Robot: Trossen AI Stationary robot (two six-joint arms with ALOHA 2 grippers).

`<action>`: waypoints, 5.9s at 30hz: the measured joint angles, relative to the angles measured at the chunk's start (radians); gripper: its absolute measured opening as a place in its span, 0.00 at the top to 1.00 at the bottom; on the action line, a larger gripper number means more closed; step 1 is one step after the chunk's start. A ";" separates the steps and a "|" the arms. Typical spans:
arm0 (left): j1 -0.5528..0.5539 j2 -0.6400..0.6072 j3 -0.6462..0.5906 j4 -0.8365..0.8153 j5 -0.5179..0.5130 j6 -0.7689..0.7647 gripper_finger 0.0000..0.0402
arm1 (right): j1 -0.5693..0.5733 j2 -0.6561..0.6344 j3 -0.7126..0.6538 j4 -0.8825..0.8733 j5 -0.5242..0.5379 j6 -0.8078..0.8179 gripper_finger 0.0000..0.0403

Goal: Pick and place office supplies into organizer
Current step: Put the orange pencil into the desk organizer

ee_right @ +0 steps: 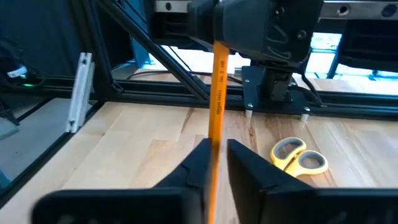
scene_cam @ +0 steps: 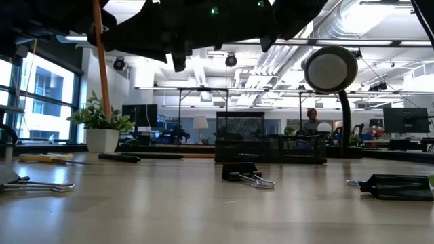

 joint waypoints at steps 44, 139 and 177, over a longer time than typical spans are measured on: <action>0.000 0.000 0.000 -0.027 0.000 0.034 0.98 | 0.002 0.050 0.002 0.149 0.007 0.001 0.99; 0.000 -0.504 0.000 -0.518 -0.158 -0.027 0.68 | -0.245 -0.403 -0.728 0.615 0.493 -0.189 1.00; 0.000 -0.504 0.000 -0.530 -0.158 -0.027 0.68 | -0.257 -0.395 -0.737 0.382 0.458 0.004 0.80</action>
